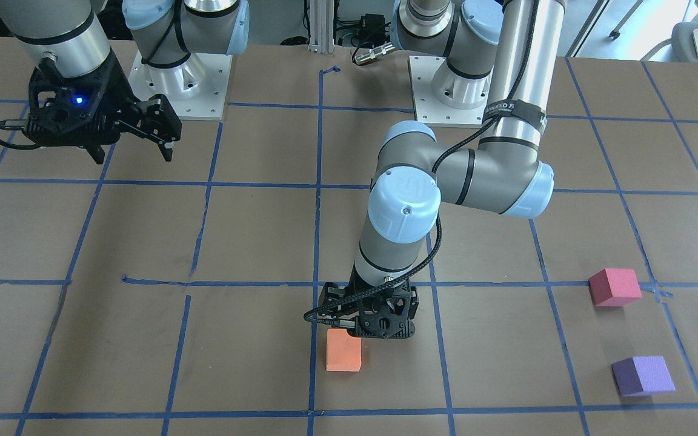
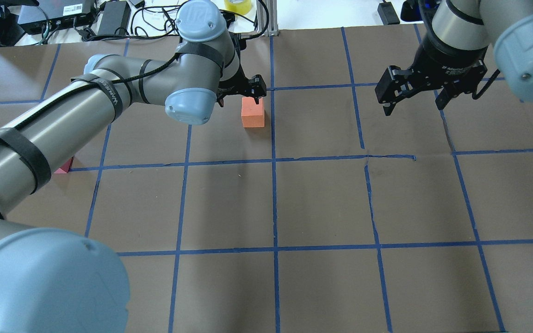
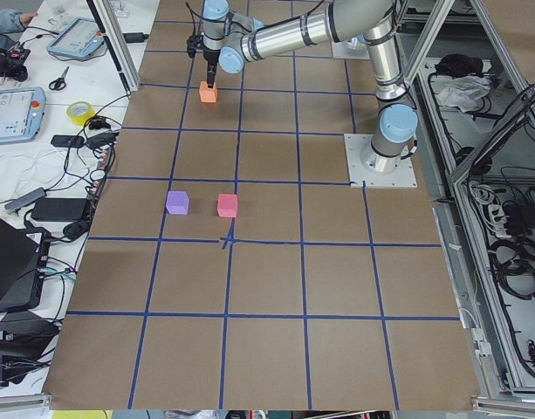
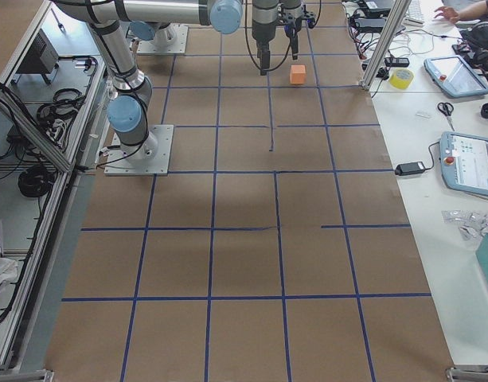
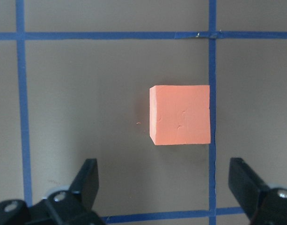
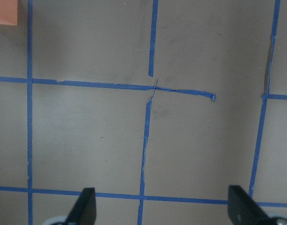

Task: Arrange blocks in a line
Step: 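Lower the left gripper onto the orange cube and close it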

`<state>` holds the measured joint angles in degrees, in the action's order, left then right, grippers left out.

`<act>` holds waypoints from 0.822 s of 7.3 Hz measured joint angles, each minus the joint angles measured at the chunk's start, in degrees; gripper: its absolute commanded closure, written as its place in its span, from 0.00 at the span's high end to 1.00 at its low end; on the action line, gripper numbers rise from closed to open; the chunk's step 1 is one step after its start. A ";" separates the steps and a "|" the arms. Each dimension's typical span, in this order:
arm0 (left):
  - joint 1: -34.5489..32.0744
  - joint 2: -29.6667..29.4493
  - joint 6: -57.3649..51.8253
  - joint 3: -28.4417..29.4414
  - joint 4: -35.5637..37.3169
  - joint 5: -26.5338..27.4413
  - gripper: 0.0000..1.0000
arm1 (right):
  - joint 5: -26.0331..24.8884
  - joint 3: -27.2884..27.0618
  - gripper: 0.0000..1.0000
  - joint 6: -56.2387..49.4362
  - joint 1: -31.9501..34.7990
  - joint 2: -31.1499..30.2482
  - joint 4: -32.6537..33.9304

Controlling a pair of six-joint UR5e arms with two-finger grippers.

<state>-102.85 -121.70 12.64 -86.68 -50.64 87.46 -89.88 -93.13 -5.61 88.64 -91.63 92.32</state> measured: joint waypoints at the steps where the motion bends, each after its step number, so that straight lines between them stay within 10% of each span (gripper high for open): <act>1: -0.16 -1.83 -0.07 0.09 1.25 -0.12 1.00 | 0.07 -0.01 1.00 -0.06 0.06 -0.49 -0.45; 6: -0.25 -5.55 2.15 1.06 5.36 -4.31 1.00 | 2.63 -0.02 1.00 -0.62 0.39 -2.04 -0.45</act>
<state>-103.10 -127.25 14.79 -85.61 -45.28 83.15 -87.25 -93.15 -6.23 89.03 -93.67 91.87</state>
